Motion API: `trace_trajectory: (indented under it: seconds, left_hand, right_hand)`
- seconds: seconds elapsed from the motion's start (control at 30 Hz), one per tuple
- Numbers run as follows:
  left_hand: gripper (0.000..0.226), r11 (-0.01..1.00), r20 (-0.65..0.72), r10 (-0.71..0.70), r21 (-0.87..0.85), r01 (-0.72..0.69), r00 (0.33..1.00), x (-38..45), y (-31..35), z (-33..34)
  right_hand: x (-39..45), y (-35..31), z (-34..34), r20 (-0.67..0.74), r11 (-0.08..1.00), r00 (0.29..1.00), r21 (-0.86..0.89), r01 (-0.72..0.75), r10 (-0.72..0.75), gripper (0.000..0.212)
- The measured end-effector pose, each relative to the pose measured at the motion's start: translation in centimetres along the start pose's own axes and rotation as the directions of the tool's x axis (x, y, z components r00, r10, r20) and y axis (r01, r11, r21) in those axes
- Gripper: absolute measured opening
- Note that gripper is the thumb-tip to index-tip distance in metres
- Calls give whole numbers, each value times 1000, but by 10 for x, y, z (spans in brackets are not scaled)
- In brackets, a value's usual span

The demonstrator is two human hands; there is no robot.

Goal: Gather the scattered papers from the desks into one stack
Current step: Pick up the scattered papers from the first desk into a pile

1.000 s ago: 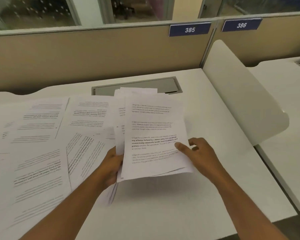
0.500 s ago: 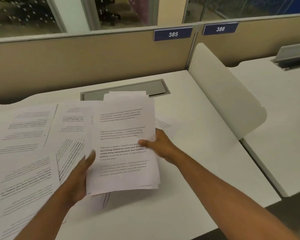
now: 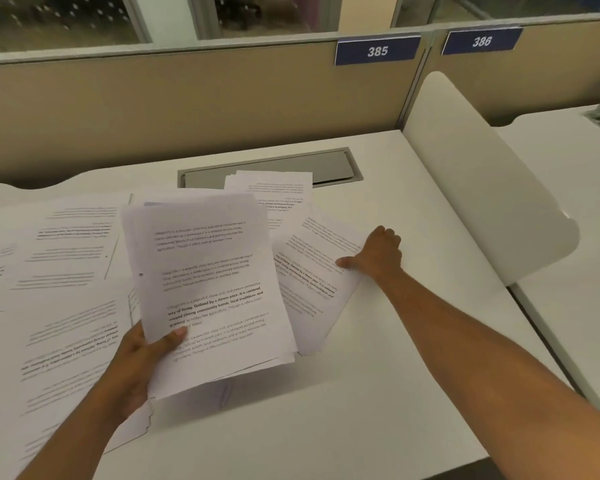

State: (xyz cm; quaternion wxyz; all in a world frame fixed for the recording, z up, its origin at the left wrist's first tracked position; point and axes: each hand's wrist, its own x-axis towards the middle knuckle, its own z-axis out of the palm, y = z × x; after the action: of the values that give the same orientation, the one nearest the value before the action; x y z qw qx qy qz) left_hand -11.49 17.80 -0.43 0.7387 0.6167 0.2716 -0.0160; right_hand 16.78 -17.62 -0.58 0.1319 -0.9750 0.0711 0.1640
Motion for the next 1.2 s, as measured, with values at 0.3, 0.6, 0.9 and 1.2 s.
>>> trace_trajectory:
  seconds: [0.3,0.6,0.9,1.2]
  left_hand:
    - [43,998,-53,-52,30,53,997,24,-9,-3]
    - [37,998,-137,-31,49,38,990,27,-7,-28]
    - [41,999,-202,42,25,-38,978,26,10,-33]
    - [53,997,88,40,55,-45,995,-3,43,20]
  right_hand:
    - [23,-9,-10,172,991,985,134,-2,-21,97]
    - [16,12,-48,274,705,909,709,29,-313,57]
    - [19,9,-139,305,523,732,849,81,-609,67]
    - [-14,-82,-162,343,502,502,835,223,-794,65]
